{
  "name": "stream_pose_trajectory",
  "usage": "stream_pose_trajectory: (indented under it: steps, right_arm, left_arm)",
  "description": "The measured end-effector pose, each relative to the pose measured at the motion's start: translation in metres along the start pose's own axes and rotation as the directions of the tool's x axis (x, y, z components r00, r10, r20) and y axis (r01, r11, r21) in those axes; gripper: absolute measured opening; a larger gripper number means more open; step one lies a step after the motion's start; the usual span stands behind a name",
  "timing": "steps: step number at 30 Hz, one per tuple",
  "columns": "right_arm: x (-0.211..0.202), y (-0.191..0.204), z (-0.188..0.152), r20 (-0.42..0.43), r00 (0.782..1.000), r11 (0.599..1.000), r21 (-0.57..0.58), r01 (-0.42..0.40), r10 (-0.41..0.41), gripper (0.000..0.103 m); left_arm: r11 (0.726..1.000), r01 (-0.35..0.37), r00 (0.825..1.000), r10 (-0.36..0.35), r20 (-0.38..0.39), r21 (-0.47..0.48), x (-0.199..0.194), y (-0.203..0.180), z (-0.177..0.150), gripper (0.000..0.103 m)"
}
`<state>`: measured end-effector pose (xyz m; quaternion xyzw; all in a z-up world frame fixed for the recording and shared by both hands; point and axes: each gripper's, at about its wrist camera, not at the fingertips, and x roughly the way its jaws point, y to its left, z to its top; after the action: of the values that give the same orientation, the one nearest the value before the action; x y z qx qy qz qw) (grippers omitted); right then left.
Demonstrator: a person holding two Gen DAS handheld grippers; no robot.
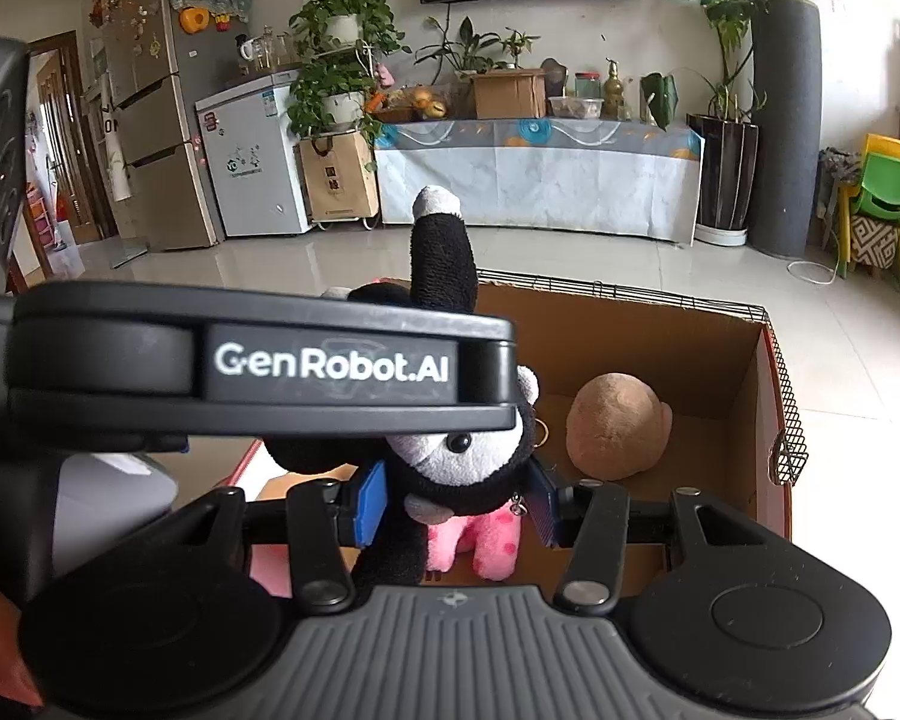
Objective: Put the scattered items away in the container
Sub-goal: 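Lower the panda plush into the box and open both grippers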
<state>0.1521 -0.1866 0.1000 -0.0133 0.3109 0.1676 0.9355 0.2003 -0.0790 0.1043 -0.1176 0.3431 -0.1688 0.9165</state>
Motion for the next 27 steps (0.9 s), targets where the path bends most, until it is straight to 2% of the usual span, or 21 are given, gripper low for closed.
stream_pose_trajectory:
  steps: [9,13,16,19,27]
  right_arm:
    - [0.020,-0.007,0.008,0.022,0.998,0.999,0.000,0.053,-0.053,0.050]
    - [0.031,-0.018,0.013,0.022,0.998,0.997,0.061,0.052,-0.054,0.050]
    - [0.042,-0.023,0.014,0.015,0.999,0.995,0.088,0.047,-0.048,0.044]
    - [0.052,-0.028,0.013,-0.010,0.997,0.992,0.108,0.071,-0.070,0.044]
    - [0.052,-0.038,0.013,-0.023,0.995,0.986,0.135,0.095,-0.093,0.044]
  left_arm:
    - [0.999,0.033,0.999,-0.033,-0.004,-0.016,0.019,0.010,0.008,0.083]
    - [1.000,0.013,1.000,-0.013,-0.016,-0.012,0.027,0.015,0.008,0.083]
    - [1.000,-0.002,1.000,0.001,-0.025,-0.030,0.033,0.022,0.009,0.084]
    - [0.998,-0.026,0.999,0.023,-0.038,-0.062,0.036,0.032,0.009,0.084]
    - [0.994,-0.036,0.996,0.028,-0.079,-0.106,0.039,0.043,0.006,0.086]
